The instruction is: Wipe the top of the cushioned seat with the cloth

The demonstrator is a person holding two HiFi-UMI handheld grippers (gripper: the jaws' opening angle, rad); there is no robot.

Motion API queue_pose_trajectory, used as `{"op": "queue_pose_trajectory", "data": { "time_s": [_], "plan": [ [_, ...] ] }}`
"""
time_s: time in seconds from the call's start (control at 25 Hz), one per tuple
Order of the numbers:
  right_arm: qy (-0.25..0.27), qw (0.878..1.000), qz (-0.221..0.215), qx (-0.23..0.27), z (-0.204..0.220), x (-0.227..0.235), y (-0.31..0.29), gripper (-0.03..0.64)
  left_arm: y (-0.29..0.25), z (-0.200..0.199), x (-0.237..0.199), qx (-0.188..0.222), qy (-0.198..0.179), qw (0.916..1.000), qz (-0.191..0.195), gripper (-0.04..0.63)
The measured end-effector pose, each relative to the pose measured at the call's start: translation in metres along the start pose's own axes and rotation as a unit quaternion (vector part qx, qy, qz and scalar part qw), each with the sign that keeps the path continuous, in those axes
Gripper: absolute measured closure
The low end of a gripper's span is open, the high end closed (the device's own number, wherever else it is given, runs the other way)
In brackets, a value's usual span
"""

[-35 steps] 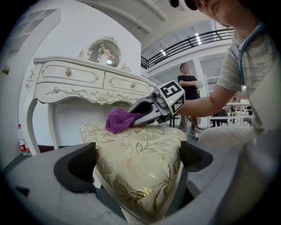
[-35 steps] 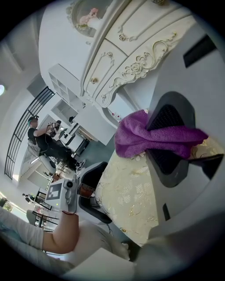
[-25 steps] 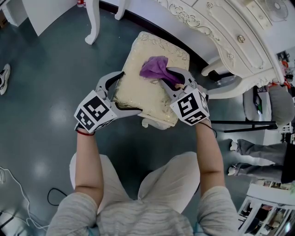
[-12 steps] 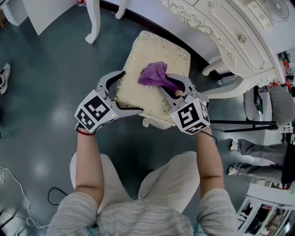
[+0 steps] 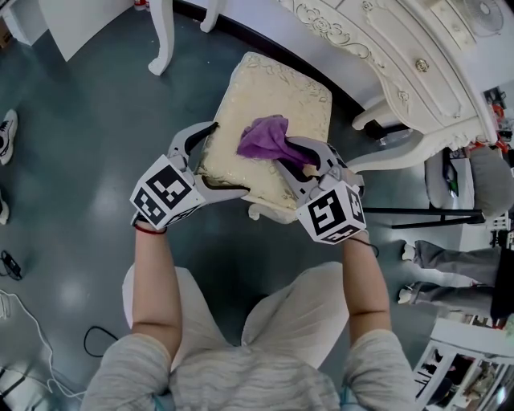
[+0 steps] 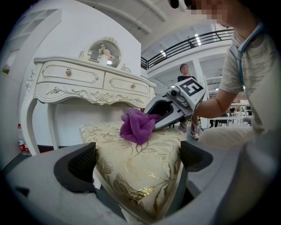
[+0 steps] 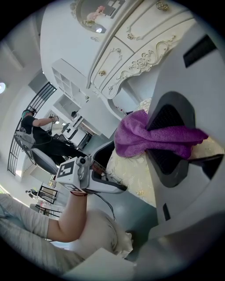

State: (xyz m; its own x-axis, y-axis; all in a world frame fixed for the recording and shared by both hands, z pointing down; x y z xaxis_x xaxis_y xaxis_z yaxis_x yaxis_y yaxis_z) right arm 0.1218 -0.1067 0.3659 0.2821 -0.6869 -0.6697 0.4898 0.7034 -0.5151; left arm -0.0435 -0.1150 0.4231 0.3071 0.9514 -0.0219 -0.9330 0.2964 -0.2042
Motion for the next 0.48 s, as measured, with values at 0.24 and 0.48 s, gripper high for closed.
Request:
{"op": "queue_pose_trajectory", "data": {
  "time_s": [0.24,0.48],
  "plan": [
    [0.003,1.000,-0.009,0.002,-0.004,-0.009,0.007,0.503,0.000,0.000,-0.001,-0.001,0.000,1.0000,0.000,0.005],
    [-0.008,1.000,-0.022,0.008,-0.008,-0.019,0.016,0.503,0.000,0.000,0.000,0.000,0.000,1.0000,0.000,0.005]
  ]
}}
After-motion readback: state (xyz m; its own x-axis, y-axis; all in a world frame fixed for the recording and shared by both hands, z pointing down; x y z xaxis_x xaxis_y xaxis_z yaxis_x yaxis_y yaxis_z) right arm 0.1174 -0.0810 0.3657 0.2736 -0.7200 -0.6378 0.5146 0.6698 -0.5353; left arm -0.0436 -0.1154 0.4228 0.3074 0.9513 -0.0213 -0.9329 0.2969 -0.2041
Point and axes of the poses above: the fingertips, and each gripper's own axes: y backward along the fingers, x to its right, z out of its underside, the point moved 8 cm from there along y, backward along the fingers, and after that the axes turned 6 degrees about z, right-handed, at the moved point
